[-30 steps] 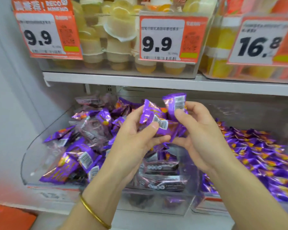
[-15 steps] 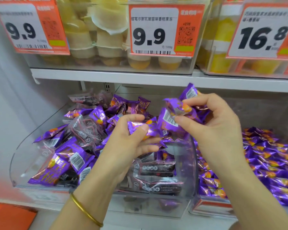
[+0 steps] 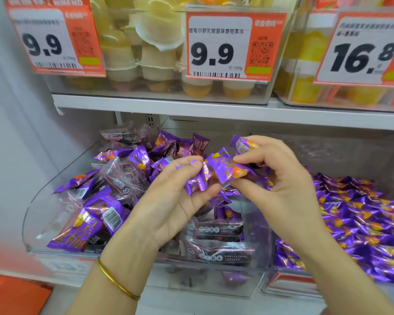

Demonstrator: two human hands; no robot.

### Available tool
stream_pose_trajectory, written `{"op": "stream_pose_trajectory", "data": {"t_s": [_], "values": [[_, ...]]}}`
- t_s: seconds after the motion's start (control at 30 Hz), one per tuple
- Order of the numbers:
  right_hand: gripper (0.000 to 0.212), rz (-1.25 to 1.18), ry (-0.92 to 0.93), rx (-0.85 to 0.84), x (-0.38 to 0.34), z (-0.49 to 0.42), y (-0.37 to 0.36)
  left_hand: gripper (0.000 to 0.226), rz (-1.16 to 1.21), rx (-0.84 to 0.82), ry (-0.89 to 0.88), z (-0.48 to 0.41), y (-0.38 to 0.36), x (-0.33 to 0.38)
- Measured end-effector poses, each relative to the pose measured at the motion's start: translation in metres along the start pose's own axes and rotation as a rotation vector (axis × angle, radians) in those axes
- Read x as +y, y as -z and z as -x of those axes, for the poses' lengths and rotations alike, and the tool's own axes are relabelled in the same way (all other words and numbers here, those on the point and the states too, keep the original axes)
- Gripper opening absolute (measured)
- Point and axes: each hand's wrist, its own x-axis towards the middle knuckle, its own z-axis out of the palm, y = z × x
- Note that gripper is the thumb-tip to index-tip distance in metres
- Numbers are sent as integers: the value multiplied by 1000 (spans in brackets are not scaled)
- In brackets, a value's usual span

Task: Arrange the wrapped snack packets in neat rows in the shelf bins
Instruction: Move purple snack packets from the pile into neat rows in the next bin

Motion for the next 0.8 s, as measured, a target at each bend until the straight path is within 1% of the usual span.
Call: {"op": "stream_pose_trajectory", "data": {"t_s": [0.07,0.2,0.27,0.33,0.4,0.47,0.53,0.6,0.63,0.7,0.73,0.8], "values": [[29,8,7,23,2,0,0,15,-12,-25,-25,1,1,1],[32,73,68,-18,2,2,-3,20,25,-97,-30,3,1,0],[36,121,96,-46,2,1,-4,33,-10,-120,-47,4,2,-1],[38,156,124,-95,4,2,-5,41,-95,-126,-71,5,2,-3],[42,136,100,-159,3,4,-6,49,-151,-105,-80,6,2,-3],[43,9,-2,-180,0,4,-5,50,-170,-86,-92,6,2,-3],[31,-162,-94,-117,-1,2,-2,51,-178,-80,-105,5,1,-3],[24,-225,-108,-8,-1,1,0,51,-201,-87,-116,5,-1,-4],[25,-233,-100,36,-1,1,1,50,-209,-93,-121,5,-1,-5],[37,-309,-108,86,-1,0,3,49,-206,-93,-139,4,-3,-6],[43,-371,-145,102,-2,0,4,48,-199,-86,-150,4,-3,-7],[43,-445,-216,124,-2,0,8,45,-184,-72,-159,3,-3,-8]]}}
